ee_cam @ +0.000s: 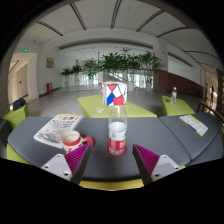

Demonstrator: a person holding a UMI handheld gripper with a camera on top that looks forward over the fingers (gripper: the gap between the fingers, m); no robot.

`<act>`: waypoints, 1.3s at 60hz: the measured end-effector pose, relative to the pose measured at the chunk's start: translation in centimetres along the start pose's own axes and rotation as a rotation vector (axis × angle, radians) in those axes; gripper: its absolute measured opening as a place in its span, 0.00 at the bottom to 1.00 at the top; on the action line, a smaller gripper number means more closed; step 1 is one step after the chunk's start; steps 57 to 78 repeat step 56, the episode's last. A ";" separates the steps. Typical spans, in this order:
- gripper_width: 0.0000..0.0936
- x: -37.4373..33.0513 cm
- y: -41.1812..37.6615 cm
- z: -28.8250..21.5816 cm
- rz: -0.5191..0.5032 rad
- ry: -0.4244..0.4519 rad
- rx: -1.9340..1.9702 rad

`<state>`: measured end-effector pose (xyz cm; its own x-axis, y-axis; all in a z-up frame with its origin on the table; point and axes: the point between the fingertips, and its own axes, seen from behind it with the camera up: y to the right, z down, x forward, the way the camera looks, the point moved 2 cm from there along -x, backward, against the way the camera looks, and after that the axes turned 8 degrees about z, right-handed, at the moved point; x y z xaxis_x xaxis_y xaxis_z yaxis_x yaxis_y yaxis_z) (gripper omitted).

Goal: Pour water

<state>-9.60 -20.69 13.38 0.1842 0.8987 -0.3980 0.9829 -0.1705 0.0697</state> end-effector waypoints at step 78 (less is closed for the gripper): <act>0.92 -31.9 2.6 4.5 0.023 0.030 -0.020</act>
